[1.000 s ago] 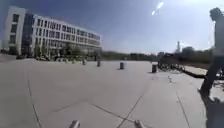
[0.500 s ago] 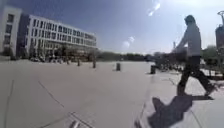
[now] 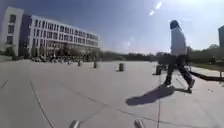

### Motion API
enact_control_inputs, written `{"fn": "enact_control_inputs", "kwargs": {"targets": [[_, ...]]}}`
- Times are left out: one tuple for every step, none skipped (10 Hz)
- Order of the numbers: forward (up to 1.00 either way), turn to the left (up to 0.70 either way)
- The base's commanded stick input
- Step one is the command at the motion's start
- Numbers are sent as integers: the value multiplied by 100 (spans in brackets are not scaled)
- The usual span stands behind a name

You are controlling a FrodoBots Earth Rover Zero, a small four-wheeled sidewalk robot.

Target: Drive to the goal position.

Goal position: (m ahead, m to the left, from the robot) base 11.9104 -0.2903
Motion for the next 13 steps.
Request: {"fn": "enact_control_inputs", "kwargs": {"targets": [[0, 0], [0, 0], [0, 0], [0, 0], [0, 0], [0, 0], [29, 0], [70, 0], [70, 0], [70, 0], [70, 0], [70, 0], [70, 0]]}}
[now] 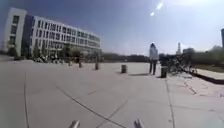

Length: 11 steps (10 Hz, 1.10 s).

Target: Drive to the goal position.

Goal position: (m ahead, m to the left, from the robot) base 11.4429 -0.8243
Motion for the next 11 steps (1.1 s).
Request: {"fn": "enact_control_inputs", "kwargs": {"targets": [[70, 0], [70, 0], [70, 0], [70, 0], [70, 0], [70, 0], [70, 0], [70, -15], [70, -30], [70, -35], [70, -35]]}}
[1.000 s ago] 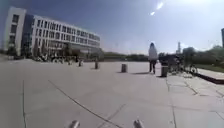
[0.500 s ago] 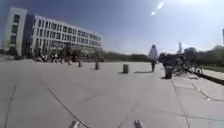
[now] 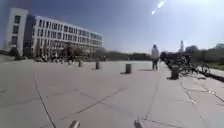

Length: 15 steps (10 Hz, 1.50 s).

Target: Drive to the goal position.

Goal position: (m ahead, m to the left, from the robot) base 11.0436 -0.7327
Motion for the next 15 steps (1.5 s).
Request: {"fn": "enact_control_inputs", "kwargs": {"targets": [[70, -35], [70, -35], [70, -35], [0, -43], [0, -2], [0, 0], [0, -4], [0, -14], [0, -64], [0, -70], [0, -70], [0, -70], [0, -57], [0, 0], [0, 0]]}}
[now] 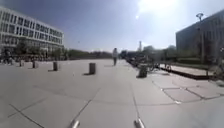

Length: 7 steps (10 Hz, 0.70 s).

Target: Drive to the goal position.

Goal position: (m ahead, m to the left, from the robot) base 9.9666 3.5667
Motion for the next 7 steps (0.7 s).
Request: {"fn": "enact_control_inputs", "kwargs": {"targets": [[0, 0], [0, 0], [0, 26], [0, 70], [0, 70], [0, 69], [0, 62]]}}
